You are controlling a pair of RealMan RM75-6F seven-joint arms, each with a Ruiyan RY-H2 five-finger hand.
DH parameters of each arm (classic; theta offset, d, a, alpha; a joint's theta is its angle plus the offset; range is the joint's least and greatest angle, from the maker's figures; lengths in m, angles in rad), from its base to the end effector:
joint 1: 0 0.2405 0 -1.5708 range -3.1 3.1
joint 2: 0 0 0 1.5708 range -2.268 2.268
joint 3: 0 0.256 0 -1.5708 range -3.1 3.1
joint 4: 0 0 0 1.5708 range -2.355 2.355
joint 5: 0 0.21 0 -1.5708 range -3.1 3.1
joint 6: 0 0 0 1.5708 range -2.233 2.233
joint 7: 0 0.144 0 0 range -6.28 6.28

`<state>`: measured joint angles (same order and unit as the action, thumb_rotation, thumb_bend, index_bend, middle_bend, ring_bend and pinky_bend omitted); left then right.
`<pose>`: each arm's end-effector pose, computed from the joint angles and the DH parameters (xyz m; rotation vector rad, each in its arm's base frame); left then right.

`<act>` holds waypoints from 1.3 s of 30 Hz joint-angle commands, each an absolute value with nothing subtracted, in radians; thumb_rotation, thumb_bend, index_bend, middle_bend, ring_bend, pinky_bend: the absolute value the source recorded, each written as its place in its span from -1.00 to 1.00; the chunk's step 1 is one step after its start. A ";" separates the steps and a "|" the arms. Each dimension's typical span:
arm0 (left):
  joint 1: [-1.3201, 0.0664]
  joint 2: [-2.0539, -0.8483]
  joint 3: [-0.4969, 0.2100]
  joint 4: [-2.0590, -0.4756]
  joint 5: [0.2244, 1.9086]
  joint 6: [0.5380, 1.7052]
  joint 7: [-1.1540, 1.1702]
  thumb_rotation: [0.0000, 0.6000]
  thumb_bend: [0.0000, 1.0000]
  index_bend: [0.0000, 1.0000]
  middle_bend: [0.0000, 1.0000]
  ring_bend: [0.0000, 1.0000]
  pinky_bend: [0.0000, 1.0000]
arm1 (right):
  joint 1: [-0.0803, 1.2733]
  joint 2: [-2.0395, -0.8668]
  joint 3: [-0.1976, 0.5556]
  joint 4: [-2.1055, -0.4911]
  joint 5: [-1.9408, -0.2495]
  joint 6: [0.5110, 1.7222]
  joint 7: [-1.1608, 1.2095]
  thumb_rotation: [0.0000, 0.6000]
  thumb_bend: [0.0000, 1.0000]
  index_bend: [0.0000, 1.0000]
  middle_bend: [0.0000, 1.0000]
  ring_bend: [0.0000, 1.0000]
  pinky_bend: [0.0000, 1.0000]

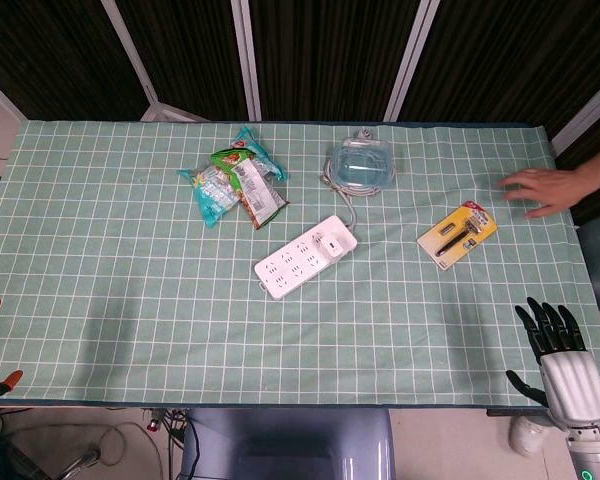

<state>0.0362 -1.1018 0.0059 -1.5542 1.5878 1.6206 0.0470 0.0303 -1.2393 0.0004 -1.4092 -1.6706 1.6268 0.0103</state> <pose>-0.3262 0.1309 0.1749 -1.3876 -0.7933 -0.8173 -0.3205 -0.1529 0.1392 1.4712 -0.7527 0.9597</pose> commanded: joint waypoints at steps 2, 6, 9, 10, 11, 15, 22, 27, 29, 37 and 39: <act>0.036 -1.103 0.006 -1.554 1.588 1.620 0.047 1.00 -0.94 -1.00 -1.00 -1.00 -1.00 | 0.031 -1.239 -0.001 -1.410 -1.672 1.625 0.007 1.00 -0.53 -1.00 -1.00 -1.00 -1.00; 0.035 -1.103 0.007 -1.554 1.589 1.618 0.047 1.00 -0.94 -1.00 -1.00 -1.00 -1.00 | 0.031 -1.239 -0.002 -1.410 -1.676 1.626 0.005 1.00 -0.53 -1.00 -1.00 -1.00 -1.00; 0.034 -1.104 0.009 -1.554 1.593 1.617 0.047 1.00 -0.94 -1.00 -1.00 -1.00 -1.00 | 0.032 -1.238 -0.004 -1.411 -1.680 1.626 0.007 1.00 -0.53 -1.00 -1.00 -1.00 -1.00; 0.034 -1.104 0.010 -1.555 1.595 1.617 0.047 1.00 -0.94 -1.00 -1.00 -1.00 -1.00 | 0.032 -1.237 -0.004 -1.412 -1.680 1.626 0.007 1.00 -0.53 -1.00 -1.00 -1.00 -1.00; 0.033 -1.105 0.010 -1.555 1.597 1.617 0.048 1.00 -0.94 -1.00 -1.00 -1.00 -1.00 | 0.032 -1.237 -0.004 -1.412 -1.681 1.625 0.009 1.00 -0.53 -1.00 -1.00 -1.00 -1.00; 0.028 -1.109 0.015 -1.560 1.606 1.608 0.059 1.00 -0.89 -1.00 -1.00 -1.00 -1.00 | 0.033 -1.233 -0.003 -1.415 -1.680 1.623 0.016 1.00 -0.53 -1.00 -1.00 -1.00 -1.00; -0.017 -1.117 0.009 -1.607 1.641 1.563 0.121 1.00 -0.74 -1.00 -1.00 -1.00 -1.00 | 0.038 -1.229 0.001 -1.416 -1.672 1.614 0.023 1.00 -0.53 -1.00 -1.00 -1.00 -1.00; -0.098 -1.109 -0.011 -1.702 1.673 1.468 0.218 1.00 -0.58 -1.00 -1.00 -1.00 -1.00 | 0.057 -1.223 0.018 -1.427 -1.648 1.579 0.015 1.00 -0.53 -1.00 -1.00 -1.00 -1.00; -0.135 -1.111 -0.025 -1.747 1.669 1.418 0.260 1.00 -0.50 -1.00 -1.00 -1.00 -1.00 | 0.069 -1.215 0.027 -1.446 -1.648 1.571 0.002 1.00 -0.53 -1.00 -1.00 -1.00 -1.00; -0.294 -1.184 -0.088 -1.861 1.587 1.179 0.438 1.00 -0.29 -1.00 -1.00 -1.00 -0.98 | 0.125 -1.170 0.066 -1.554 -1.645 1.518 -0.111 1.00 -0.53 -1.00 -1.00 -1.00 -1.00; -0.339 -1.216 -0.106 -1.867 1.549 1.115 0.486 1.00 -0.26 -1.00 -1.00 -1.00 -0.98 | 0.142 -1.160 0.076 -1.584 -1.633 1.489 -0.147 1.00 -0.54 -1.00 -1.00 -1.00 -1.00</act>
